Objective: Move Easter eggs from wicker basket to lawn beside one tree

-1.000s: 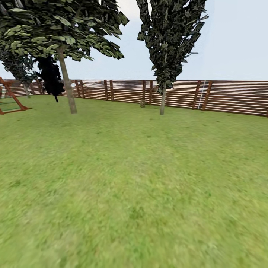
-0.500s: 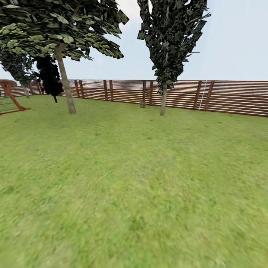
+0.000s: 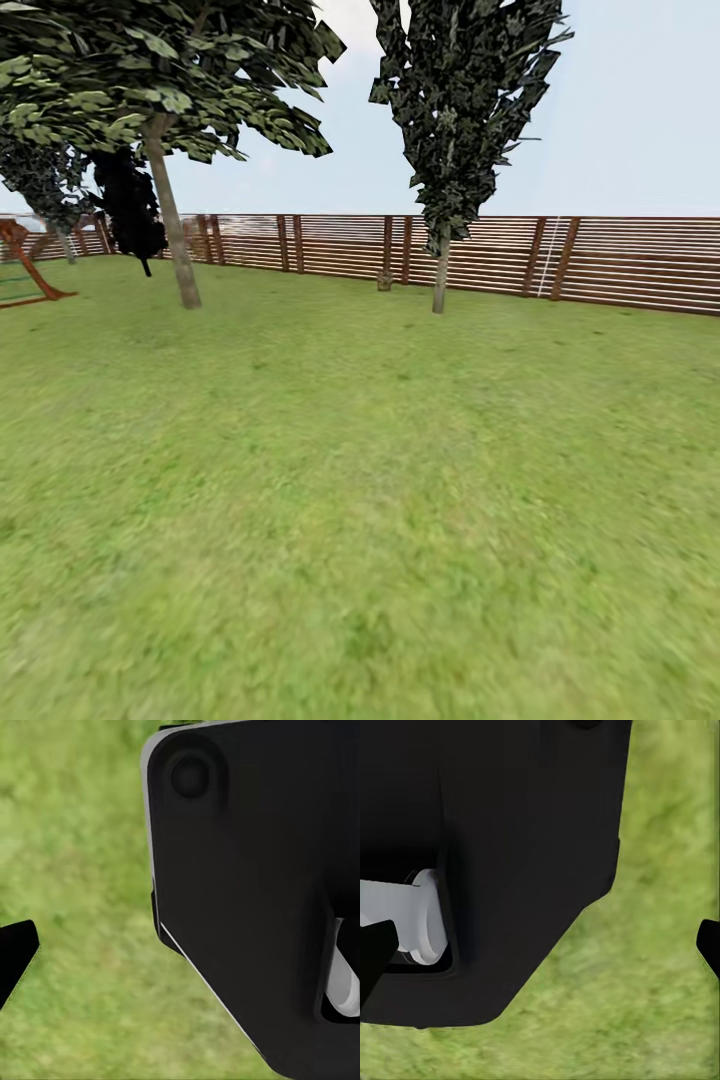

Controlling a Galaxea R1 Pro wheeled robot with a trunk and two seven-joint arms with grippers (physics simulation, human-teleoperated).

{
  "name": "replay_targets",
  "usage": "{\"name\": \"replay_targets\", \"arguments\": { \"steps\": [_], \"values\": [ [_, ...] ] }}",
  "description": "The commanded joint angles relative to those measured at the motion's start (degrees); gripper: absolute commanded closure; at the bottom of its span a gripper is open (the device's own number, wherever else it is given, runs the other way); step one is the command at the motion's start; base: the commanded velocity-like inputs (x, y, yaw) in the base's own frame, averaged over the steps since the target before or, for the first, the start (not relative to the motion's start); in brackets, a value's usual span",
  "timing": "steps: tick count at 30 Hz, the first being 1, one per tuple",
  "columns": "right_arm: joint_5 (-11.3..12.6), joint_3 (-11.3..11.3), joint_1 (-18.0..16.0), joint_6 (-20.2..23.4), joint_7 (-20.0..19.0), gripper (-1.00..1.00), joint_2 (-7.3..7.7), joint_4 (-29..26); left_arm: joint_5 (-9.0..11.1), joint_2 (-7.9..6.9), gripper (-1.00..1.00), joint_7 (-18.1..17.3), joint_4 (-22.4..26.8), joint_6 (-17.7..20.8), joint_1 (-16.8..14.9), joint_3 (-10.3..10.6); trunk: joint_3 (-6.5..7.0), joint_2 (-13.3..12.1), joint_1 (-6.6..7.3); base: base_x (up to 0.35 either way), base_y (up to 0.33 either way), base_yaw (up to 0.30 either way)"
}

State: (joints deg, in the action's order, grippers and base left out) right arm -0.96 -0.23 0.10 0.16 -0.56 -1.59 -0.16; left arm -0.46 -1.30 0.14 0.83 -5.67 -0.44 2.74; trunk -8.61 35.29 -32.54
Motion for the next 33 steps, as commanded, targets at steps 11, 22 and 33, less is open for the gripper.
{"name": "replay_targets", "arguments": {
  "steps": [11,22,33],
  "values": [
    [-0.10,-0.03,-0.01,0.02,-0.06,-1.00,-0.02,-0.02,-0.06,-1.04,-1.00,0.01,-0.12,-0.67,0.03,0.70,-0.07,0.06,-0.05,0.339,0.031,0.000],
    [-0.10,-0.03,-0.01,0.02,-0.06,-1.00,-0.02,-0.02,-0.03,-2.54,-1.00,0.03,-0.12,-0.82,0.08,1.07,-0.07,0.06,-0.05,0.339,0.085,0.000],
    [-0.10,-0.03,-0.01,0.02,-0.06,-1.00,0.00,-0.02,0.02,-2.55,-1.00,0.03,-0.05,-1.10,0.09,1.10,-0.07,0.06,-0.05,0.339,0.090,0.000]
  ]
}}
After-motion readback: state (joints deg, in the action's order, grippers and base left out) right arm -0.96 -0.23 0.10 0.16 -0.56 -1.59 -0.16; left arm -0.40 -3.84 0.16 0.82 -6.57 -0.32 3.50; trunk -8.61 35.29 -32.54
